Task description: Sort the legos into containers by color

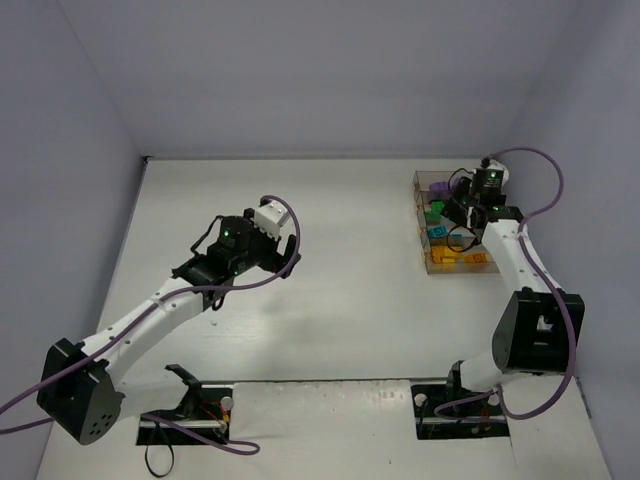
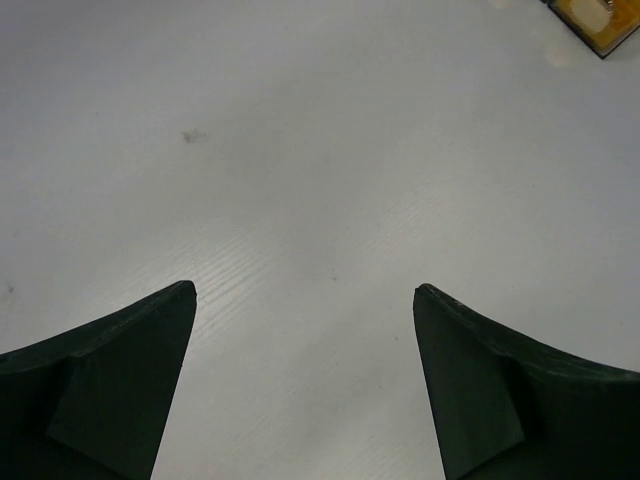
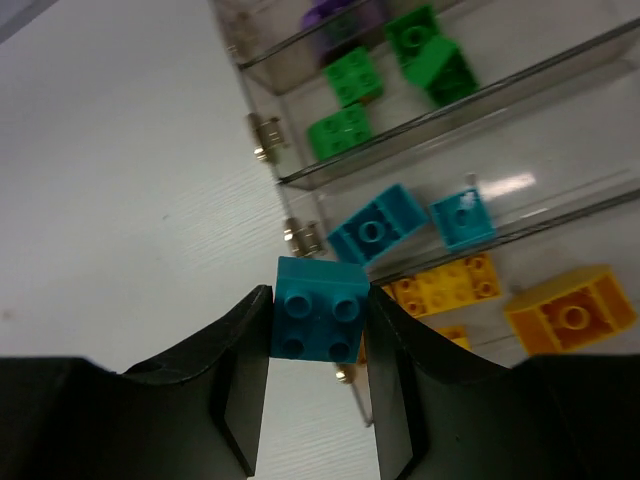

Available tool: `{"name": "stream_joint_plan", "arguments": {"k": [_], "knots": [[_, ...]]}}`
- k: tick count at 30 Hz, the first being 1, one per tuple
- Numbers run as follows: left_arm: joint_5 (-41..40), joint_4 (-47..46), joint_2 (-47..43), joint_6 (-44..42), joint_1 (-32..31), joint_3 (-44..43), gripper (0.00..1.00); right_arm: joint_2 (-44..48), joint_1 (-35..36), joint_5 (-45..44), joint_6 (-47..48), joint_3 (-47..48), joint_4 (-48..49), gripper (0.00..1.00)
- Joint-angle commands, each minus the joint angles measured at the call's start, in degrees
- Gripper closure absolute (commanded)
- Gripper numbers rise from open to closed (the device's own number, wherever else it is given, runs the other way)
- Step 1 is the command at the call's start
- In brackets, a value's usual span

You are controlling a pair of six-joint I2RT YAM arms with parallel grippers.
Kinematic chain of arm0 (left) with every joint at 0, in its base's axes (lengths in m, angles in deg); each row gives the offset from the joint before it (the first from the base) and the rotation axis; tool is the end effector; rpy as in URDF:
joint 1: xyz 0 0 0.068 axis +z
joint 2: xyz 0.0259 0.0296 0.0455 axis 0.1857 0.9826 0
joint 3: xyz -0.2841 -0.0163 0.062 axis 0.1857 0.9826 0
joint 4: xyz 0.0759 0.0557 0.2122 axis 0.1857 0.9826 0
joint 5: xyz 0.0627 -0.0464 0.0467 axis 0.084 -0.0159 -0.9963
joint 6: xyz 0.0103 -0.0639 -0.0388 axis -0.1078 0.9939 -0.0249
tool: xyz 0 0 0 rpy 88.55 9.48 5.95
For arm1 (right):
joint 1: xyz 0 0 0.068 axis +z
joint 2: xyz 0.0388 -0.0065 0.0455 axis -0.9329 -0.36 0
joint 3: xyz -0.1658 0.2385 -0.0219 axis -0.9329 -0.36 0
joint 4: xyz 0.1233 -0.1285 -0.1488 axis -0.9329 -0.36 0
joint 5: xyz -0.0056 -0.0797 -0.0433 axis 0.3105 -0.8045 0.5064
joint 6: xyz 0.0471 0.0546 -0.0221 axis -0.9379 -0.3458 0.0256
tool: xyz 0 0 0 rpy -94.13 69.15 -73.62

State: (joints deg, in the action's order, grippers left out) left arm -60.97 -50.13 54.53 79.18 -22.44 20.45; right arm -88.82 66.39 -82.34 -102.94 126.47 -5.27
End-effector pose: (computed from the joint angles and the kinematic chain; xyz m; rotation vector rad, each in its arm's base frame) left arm 0.2103 -0.1532 0.3208 0.6430 1.8535 -0.6260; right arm 0.3353 -0.0081 0.3150 0.3828 2.0223 0.3242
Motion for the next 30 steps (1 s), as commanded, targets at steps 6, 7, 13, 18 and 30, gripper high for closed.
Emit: {"name": "stream_joint_plan", "arguments": {"k": [6,7,13,18,30], "knots": [[-9.26,2.16,-3.9,5.61,0.19,2.8,0.17,-9.04,-5.31,-12.99,0.95,6.95,0.1,0.94],[-9.35,2.24,-3.9,5.61,0.19,2.72,0.17,-9.92,-5.49,-13.16,1.03,7.31,0.28,0.93],[-10.58,2.51,-3.9,4.91,0.19,2.36,0.17,-14.23,-6.99,-12.2,1.65,8.98,2.83,0.85],[-11.11,2.59,-3.72,4.38,0.19,2.45,0.17,-16.52,-7.43,-11.58,2.0,9.95,3.7,0.63],[-11.55,3.03,-3.98,5.34,0.19,2.28,0.17,-13.37,-6.9,-8.42,2.7,8.03,4.15,0.34]]}}
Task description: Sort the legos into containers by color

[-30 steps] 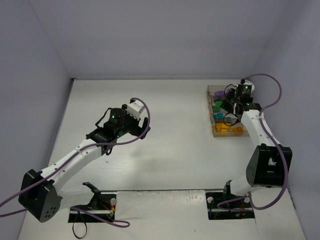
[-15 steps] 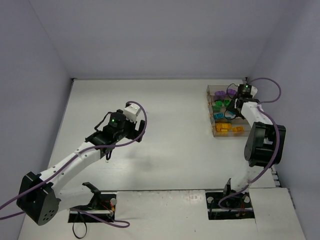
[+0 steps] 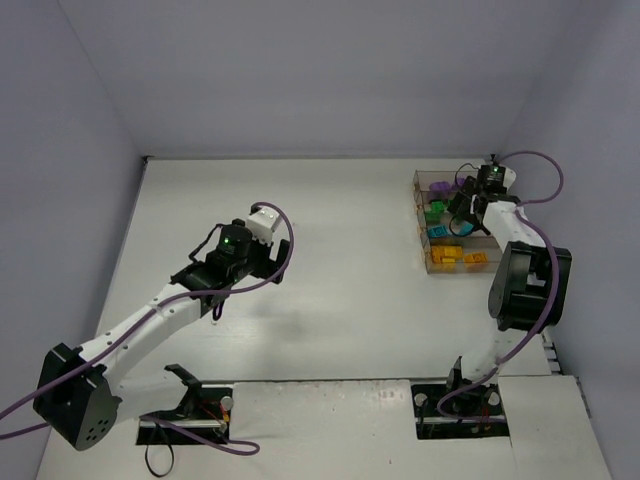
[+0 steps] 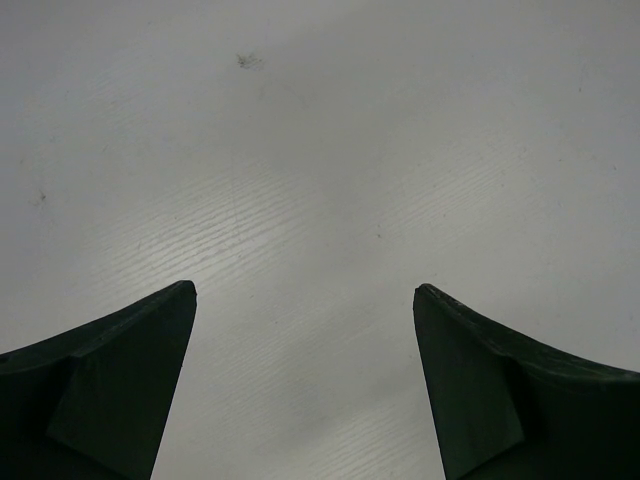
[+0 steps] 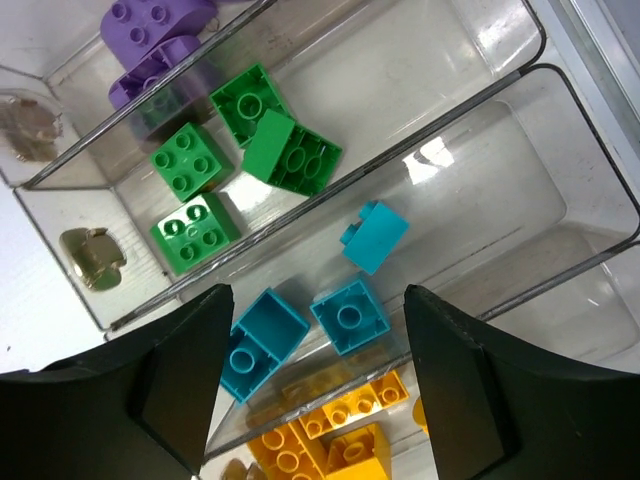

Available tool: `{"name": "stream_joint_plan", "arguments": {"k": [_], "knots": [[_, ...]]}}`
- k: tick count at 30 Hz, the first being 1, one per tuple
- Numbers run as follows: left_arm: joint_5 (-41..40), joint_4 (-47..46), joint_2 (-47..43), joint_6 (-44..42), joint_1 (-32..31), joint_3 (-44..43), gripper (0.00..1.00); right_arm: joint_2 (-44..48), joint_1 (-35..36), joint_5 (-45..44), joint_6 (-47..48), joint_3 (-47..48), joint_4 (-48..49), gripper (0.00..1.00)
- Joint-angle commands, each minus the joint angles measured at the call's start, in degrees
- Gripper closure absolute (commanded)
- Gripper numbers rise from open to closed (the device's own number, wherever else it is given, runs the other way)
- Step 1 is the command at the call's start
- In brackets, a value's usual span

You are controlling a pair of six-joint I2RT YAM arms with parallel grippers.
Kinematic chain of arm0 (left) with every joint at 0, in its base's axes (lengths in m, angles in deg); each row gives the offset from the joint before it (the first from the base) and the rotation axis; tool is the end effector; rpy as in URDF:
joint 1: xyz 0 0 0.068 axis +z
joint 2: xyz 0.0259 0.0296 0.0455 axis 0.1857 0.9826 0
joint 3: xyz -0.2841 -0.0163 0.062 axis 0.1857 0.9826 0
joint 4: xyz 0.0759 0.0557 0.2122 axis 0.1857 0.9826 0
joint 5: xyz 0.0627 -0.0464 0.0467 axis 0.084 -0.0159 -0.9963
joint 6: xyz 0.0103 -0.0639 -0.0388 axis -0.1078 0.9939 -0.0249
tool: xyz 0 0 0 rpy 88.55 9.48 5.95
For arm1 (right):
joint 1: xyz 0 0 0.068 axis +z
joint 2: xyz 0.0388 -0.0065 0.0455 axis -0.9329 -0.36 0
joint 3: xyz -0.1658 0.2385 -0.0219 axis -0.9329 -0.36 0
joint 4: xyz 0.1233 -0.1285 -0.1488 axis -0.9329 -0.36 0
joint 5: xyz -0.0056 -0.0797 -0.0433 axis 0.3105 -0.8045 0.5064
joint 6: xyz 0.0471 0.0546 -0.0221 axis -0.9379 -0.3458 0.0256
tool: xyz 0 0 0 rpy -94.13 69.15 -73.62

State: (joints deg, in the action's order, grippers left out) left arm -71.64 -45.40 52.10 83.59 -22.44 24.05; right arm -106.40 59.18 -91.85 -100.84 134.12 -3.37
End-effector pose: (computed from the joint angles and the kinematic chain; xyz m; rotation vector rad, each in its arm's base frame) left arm 0.2039 -0.1349 0.2979 0.4667 2.0009 -0.4736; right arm 0.3991 -0.0724 0.2558 0.6027 2.0997 0.0386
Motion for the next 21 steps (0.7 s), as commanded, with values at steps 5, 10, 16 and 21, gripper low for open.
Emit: {"name": "stream_joint_plan", "arguments": {"k": [5,10,16,21], "knots": [[-4.65,1.91,-2.96,4.79,0.19,-3.7,0.17,15.62,4.35,1.18,3.06,-3.23,2.25,0.33],[-10.54,10.33,-5.15,10.06,0.27,-6.95,0.17,30.98,9.09,5.63,3.86,-10.77,1.02,0.19],[-13.8,17.63,-10.24,13.84,0.63,-9.85,0.17,49.96,10.77,11.63,1.4,-18.26,-1.44,0.0],[-15.73,19.76,-15.96,14.46,0.63,-10.12,0.17,62.03,10.68,15.06,2.45,-20.72,-6.01,0.0]]}}
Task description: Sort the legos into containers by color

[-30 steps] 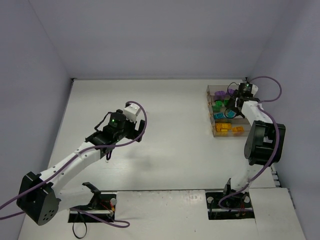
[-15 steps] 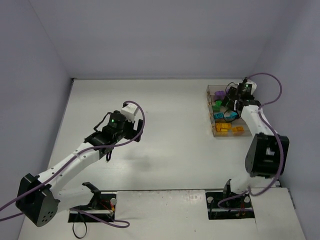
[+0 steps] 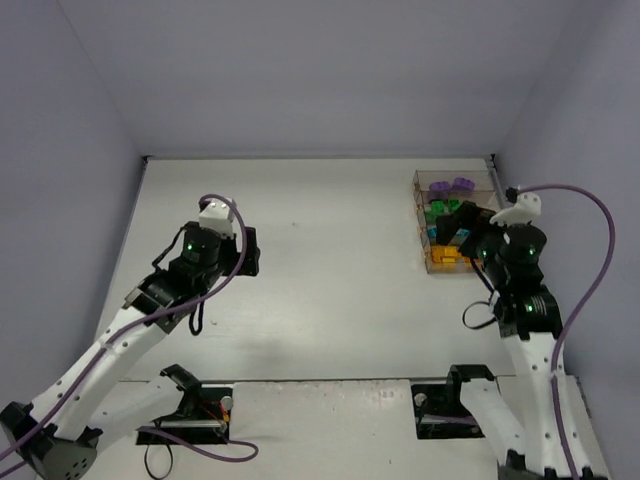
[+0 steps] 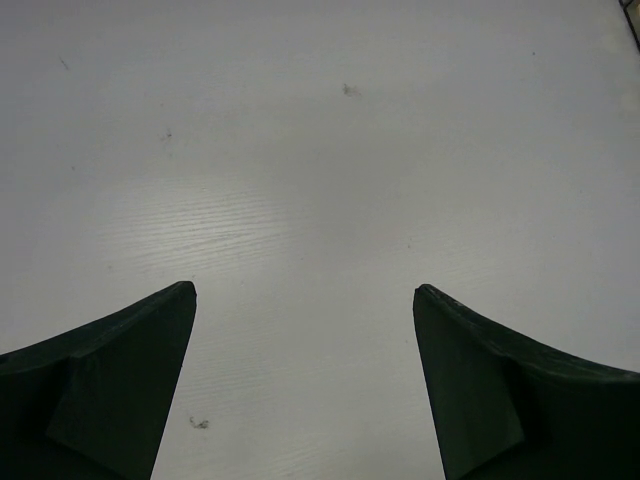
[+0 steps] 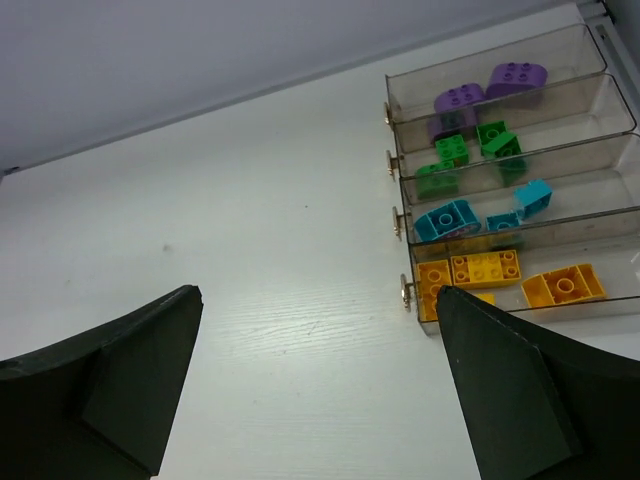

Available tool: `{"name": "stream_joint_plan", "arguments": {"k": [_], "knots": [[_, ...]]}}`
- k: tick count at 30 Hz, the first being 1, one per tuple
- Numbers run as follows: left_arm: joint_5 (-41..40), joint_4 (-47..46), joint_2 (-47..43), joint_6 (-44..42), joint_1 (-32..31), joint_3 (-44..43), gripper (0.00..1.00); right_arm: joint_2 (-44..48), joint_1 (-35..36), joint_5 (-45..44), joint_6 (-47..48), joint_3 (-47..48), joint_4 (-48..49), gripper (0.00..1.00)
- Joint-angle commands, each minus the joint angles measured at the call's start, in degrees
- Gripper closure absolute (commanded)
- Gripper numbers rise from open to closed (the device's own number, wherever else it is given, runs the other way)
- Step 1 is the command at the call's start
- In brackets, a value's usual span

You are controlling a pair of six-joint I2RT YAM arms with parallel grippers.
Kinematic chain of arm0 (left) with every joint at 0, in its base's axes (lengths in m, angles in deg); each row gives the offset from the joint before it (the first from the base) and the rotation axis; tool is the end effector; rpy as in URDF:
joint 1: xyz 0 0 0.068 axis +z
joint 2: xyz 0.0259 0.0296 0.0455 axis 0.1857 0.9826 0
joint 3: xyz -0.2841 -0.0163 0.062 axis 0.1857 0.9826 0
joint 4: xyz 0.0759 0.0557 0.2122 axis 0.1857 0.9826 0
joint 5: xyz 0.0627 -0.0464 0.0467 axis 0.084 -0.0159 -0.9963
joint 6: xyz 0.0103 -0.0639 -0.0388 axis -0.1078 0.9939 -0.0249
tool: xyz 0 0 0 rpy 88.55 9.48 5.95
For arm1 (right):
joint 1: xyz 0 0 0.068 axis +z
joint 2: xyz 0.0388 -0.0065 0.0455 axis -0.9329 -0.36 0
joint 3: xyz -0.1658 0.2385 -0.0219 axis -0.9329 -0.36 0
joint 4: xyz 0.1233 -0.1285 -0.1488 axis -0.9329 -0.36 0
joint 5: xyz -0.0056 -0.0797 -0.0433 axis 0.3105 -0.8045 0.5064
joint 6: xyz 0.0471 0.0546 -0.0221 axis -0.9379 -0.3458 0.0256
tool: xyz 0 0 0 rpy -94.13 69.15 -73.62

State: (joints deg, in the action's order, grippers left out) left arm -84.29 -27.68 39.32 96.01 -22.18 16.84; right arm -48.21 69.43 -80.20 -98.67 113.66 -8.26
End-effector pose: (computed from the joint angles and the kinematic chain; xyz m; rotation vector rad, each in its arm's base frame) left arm 0.1601 -0.0887 0.3467 0.0927 1.9946 -0.4073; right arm 0.1560 0.0103 0.3912 0.1416 1.6182 0.3675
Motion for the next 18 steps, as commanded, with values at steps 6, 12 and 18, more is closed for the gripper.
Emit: {"name": "stream_joint_plan", "arguments": {"k": [6,12,18], "knots": [[-6.41,4.58,-7.4,4.24,0.45,-2.12,0.17,11.86,0.43,4.38,1.43,1.57,-8.67,0.0],[-9.32,10.11,-10.13,6.8,0.45,-2.81,0.17,17.84,1.4,7.81,0.99,3.33,-11.66,0.0],[-11.96,13.89,-13.9,7.59,0.45,-2.38,0.17,21.26,5.35,8.08,0.2,4.04,-12.02,0.0]]}}
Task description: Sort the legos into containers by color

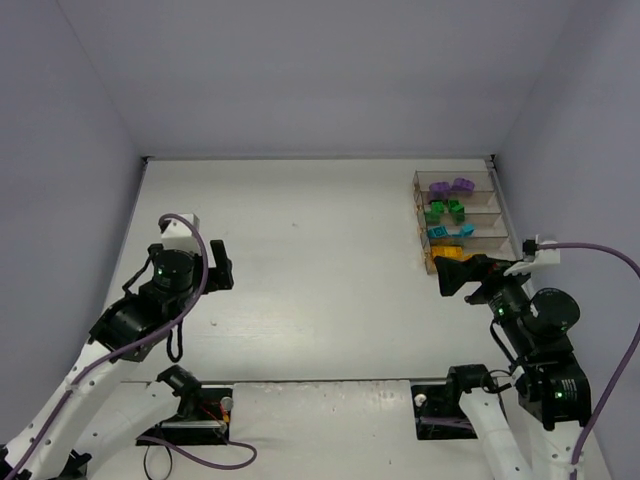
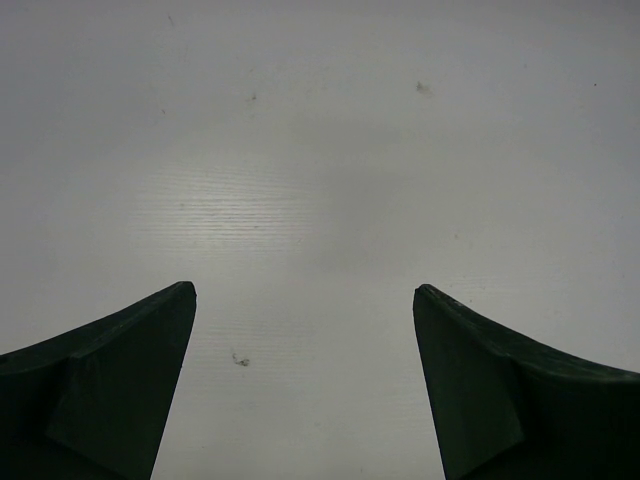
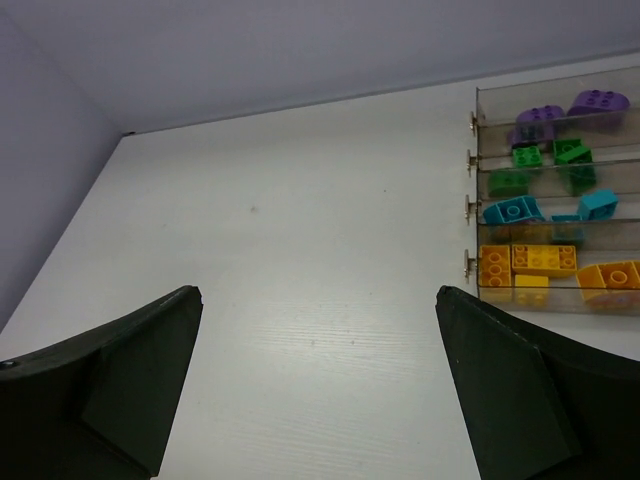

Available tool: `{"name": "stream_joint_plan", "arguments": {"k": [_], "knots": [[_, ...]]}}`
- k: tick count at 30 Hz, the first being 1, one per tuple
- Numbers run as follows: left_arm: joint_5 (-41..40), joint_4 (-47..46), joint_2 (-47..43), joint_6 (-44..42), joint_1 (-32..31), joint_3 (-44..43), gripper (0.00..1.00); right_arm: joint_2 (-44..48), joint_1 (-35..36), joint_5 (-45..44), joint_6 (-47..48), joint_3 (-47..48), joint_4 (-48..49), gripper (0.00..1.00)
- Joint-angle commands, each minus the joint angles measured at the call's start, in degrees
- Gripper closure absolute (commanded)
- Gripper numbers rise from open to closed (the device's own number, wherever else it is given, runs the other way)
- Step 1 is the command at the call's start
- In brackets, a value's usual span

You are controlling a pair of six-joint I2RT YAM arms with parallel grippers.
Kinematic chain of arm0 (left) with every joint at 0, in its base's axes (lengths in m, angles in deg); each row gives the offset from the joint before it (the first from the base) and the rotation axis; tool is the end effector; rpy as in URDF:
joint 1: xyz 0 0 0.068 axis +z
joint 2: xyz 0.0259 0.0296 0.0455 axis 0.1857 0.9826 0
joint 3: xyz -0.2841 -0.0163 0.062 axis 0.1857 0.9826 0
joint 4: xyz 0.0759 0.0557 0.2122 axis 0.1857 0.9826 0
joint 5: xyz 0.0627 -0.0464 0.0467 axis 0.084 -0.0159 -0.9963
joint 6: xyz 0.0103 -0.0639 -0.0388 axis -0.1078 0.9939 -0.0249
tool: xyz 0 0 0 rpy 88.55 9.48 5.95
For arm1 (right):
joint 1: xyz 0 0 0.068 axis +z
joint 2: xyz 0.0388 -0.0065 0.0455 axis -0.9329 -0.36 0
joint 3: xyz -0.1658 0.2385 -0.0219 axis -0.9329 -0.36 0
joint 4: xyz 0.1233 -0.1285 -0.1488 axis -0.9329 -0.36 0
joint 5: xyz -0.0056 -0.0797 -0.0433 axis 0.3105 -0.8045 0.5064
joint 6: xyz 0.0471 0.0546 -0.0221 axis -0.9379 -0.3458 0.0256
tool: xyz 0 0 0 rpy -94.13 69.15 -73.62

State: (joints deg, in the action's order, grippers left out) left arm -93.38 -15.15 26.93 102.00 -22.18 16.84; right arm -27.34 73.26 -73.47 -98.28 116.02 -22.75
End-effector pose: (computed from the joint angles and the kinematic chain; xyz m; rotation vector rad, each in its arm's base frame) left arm 0.1106 -0.0451 0.3489 -0.1144 1.9683 -0.3246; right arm 0.0451 0.0197 0.3994 -0.0388 1.4831 0.5044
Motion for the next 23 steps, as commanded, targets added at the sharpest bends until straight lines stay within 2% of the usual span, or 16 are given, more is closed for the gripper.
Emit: {"name": "stream_joint_plan", "arguments": {"k": [1,8,23], "knots": [[-2.87,1.46,-1.95,2.12,0.45,-2.12,0.17,0.66,2.49,0.82,-0.45,1.51,2.47,0.0],[-2.69,1.46,-3.89,4.5,0.45,-0.18,0.17,3.91,4.6,0.2,-0.02,0.36,2.12,0.0],[-0.23,0.14,-0.9,6.43,0.45,-0.01,0.17,4.18,5.48,0.64,0.16,-0.78,2.12,0.0]]}}
